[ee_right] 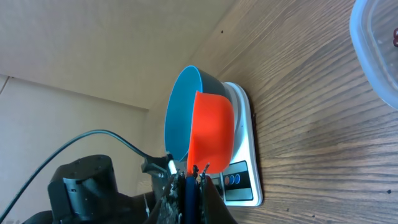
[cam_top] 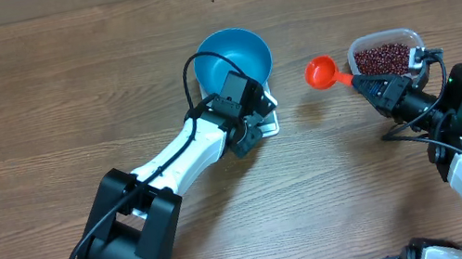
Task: Scoop item into bowl and weigh 150g on scale
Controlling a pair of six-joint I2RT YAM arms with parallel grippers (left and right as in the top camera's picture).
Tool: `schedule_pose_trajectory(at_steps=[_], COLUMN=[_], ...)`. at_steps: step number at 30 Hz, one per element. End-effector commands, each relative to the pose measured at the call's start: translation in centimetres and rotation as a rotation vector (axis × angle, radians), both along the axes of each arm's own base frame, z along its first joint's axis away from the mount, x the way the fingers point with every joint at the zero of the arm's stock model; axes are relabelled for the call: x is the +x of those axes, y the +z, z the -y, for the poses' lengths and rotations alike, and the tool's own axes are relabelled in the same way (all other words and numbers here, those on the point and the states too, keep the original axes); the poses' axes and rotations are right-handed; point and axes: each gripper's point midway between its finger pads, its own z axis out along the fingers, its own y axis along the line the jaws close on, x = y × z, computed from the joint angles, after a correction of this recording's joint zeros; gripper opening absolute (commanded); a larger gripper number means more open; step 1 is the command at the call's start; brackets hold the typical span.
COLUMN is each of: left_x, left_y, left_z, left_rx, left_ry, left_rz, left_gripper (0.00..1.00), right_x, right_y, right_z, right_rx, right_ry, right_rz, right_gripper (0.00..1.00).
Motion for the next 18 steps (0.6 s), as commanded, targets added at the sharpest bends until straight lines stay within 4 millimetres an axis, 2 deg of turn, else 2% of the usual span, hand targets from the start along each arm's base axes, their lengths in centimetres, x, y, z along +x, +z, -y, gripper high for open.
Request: schedule_pose_trajectory(at_steps=[1,8,18], left_x=[0.7,1.6,0.8], left_y=[-0.1,0.2,-2.1], left_z=[0.1,0.7,0.8], left_rx=[0.02,-0.005,0.009], left_ry=[-0.009,-0.009,-0.021], left_rz=[0.044,0.079,0.022], left_gripper=[0.04,0.04,0.04], right_x=[0.4,0.4,0.4], right_y=[1.1,1.1,1.1], right_z=[0.0,0.0,0.0], right_rx=[-0.015,-0.018,-0.018], right_ry=[0.014,0.016,0.016], right_rz=[0.041,0.043,0.043], right_gripper=[0.04,0.04,0.04])
